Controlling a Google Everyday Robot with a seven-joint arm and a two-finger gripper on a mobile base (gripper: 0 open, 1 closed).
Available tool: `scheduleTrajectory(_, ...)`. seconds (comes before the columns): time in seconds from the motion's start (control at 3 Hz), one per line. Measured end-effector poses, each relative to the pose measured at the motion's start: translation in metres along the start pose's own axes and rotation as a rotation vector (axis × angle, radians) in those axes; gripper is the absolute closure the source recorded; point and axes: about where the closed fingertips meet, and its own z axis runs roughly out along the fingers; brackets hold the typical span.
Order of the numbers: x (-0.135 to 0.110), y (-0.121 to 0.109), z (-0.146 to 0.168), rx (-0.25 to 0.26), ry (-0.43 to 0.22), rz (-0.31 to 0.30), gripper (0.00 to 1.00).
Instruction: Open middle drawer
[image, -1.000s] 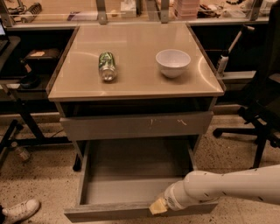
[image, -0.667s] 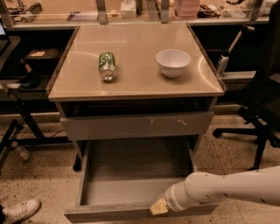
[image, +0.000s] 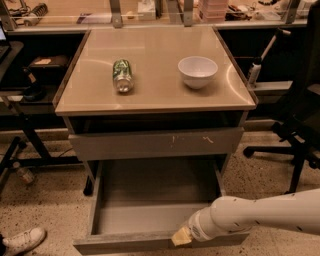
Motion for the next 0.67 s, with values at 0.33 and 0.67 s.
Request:
scheduleTrajectory(0.33, 0.0116, 0.0019, -0.0006, 0.000, 0.013, 0.016, 1.00)
scheduleTrajectory(0.67, 0.0097, 0.0044, -0.0019, 0.000, 0.013, 0.016, 1.00)
